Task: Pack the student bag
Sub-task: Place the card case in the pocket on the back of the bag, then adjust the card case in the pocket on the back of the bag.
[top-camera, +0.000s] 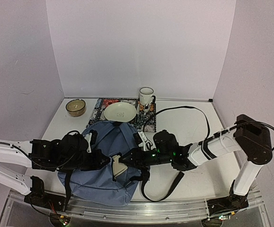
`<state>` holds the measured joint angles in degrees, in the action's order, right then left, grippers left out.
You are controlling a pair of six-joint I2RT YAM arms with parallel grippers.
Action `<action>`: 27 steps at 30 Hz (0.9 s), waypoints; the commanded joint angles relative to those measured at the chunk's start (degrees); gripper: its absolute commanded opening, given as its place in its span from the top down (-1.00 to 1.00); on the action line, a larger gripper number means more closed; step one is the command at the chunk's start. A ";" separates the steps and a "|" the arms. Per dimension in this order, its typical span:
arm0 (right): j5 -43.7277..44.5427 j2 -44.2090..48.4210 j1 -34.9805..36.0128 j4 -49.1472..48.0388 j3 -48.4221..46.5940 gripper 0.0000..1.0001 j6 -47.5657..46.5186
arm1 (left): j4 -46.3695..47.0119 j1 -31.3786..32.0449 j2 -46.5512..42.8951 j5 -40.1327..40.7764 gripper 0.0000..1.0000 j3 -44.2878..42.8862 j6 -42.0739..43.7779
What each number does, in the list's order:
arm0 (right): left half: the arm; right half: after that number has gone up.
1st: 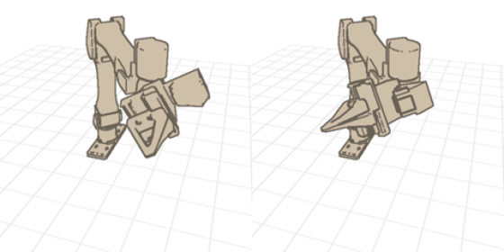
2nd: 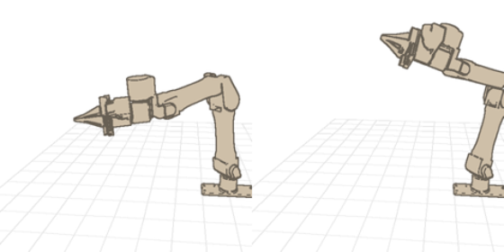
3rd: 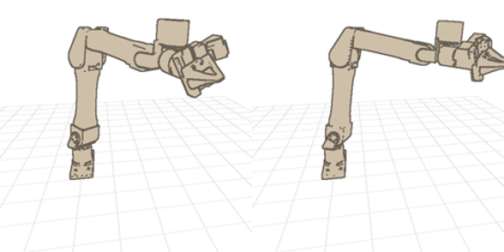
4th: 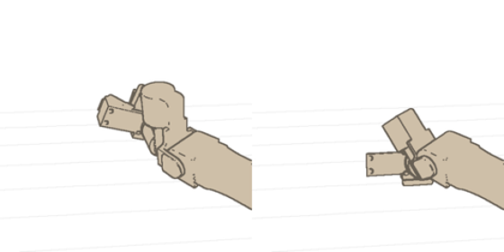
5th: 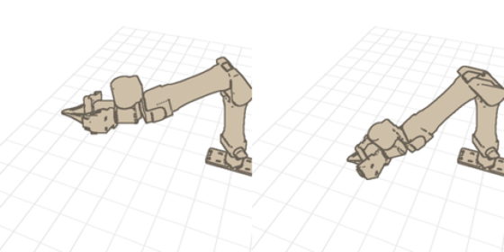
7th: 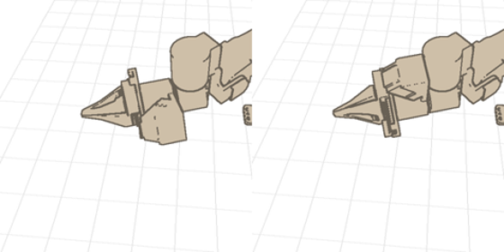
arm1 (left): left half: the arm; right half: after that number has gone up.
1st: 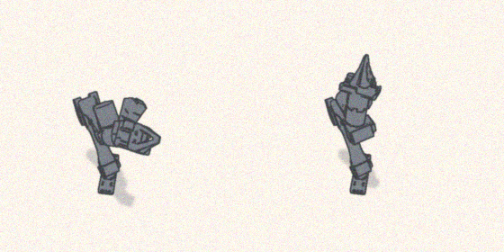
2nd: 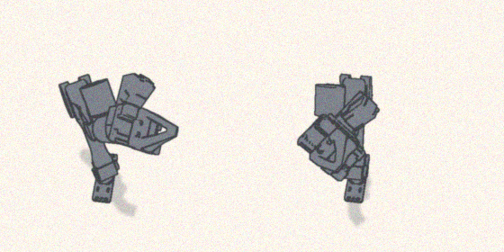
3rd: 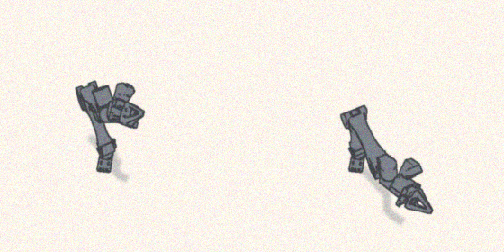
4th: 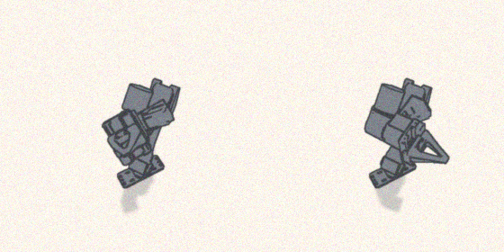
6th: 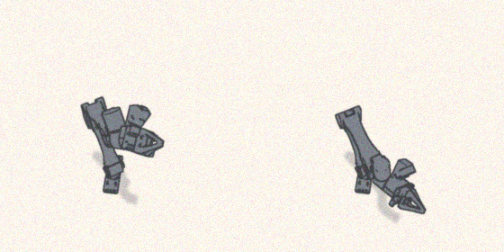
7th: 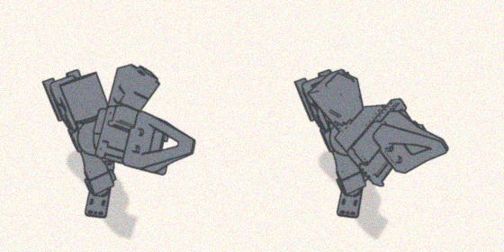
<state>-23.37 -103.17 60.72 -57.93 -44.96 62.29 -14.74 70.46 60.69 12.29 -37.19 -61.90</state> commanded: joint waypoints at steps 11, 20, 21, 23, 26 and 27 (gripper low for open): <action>-7.59 3.26 0.55 17.52 -2.38 0.21 -9.57 | 7.43 0.01 1.32 1.87 1.00 -3.96 -0.46; -8.61 -0.71 2.70 9.57 -8.46 0.99 -7.62 | 10.98 0.00 5.29 -1.80 1.00 -5.08 -1.01; -9.02 -1.20 2.89 8.58 -9.14 1.00 -7.46 | 11.99 0.08 5.81 -2.27 1.00 -4.96 -1.25; -9.92 -2.60 3.59 7.13 -11.05 1.00 -7.37 | 15.37 0.09 6.70 -3.77 1.00 -4.88 -1.54; -10.47 -4.85 4.71 6.76 -13.65 1.00 -7.70 | 18.28 0.10 8.17 -4.98 1.00 -5.96 -1.26; -10.54 -5.54 5.05 6.74 -14.24 1.00 -7.81 | 18.39 0.12 8.27 -4.84 1.00 -6.43 -0.91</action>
<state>-32.53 -105.92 63.43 -43.57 -52.95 55.28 -11.45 69.83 67.79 12.03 -38.39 -62.49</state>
